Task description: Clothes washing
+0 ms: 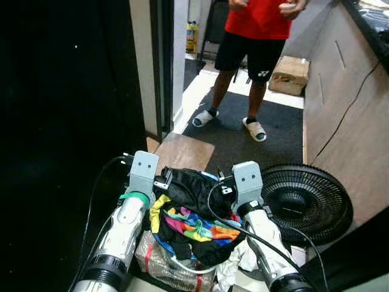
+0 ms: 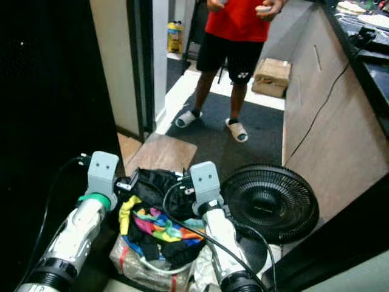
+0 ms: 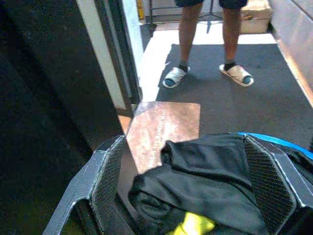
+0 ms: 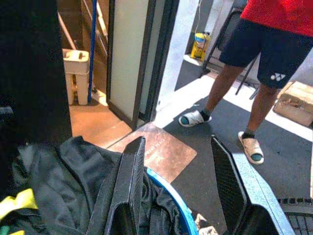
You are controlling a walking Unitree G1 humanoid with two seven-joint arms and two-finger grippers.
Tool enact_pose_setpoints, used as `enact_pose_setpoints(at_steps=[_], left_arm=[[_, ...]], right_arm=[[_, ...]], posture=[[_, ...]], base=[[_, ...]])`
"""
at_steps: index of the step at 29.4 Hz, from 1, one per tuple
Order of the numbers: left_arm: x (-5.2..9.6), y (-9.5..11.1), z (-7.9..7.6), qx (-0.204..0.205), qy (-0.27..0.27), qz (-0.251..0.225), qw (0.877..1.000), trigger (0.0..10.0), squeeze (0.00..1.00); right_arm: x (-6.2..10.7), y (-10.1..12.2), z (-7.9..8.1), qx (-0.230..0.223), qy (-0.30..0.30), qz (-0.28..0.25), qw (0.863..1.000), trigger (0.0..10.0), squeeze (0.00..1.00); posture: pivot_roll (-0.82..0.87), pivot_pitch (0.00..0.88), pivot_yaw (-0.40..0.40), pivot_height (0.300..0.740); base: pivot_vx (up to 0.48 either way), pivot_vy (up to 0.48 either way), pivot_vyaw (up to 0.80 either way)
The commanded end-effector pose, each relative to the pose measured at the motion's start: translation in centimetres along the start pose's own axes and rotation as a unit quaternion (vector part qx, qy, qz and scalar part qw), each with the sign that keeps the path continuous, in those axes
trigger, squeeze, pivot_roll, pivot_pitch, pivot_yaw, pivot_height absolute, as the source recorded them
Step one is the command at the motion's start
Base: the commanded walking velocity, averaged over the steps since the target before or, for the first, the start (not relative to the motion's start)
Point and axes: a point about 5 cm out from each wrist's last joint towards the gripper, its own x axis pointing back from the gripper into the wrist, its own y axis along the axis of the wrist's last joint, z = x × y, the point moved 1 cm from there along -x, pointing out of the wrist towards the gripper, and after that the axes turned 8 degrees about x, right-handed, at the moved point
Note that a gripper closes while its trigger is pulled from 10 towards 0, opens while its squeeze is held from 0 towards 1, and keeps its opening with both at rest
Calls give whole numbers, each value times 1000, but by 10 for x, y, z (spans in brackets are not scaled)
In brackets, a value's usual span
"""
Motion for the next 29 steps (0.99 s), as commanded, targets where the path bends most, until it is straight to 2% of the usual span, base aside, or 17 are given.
enact_pose_setpoints(at_steps=[1, 9, 14, 16, 18, 20, 21, 23, 29], left_arm=[[6, -21, -7, -8, -18, 40, 999, 10000, 0], [9, -37, -17, -20, -28, 59, 998, 10000, 0], [9, -40, -22, -37, -38, 60, 997, 10000, 0], [11, -44, -25, -59, -48, 67, 995, 10000, 0], [11, -44, -25, -59, -48, 67, 995, 10000, 0], [11, -47, -25, -68, -50, 74, 994, 10000, 0], [11, -48, -22, -75, -51, 78, 993, 10000, 0], [10, -47, -17, -78, -47, 80, 993, 10000, 0], [7, -42, -7, -73, -34, 77, 994, 10000, 0]], right_arm=[[5, -9, 2, -1, 0, 18, 1000, 10000, 0], [9, -15, -1, 2, -7, 29, 1000, 10000, 0], [9, -17, -3, 2, -13, 33, 999, 10000, 0], [7, -15, -2, -14, -19, 33, 999, 10000, 0], [7, -15, -2, -14, -19, 33, 999, 10000, 0], [5, -14, 1, -29, -14, 34, 999, 10000, 0], [7, -18, 7, -38, 6, 42, 998, 10000, 0], [11, -24, 14, -41, 24, 55, 997, 10000, 0], [23, -40, 23, -24, 55, 86, 994, 10000, 0]], posture=[[30, 0, 21, 740], [18, 0, 27, 740], [13, 0, 32, 740], [7, 31, 45, 740], [7, 31, 45, 740], [6, 45, 46, 740], [14, 79, 55, 740], [19, 95, 62, 740], [32, 115, 71, 740]], base=[[0, 0, 0], [0, 0, 0], [0, 0, 0], [0, 0, 0], [0, 0, 0], [0, 0, 0], [0, 0, 0], [0, 0, 0], [0, 0, 0]])
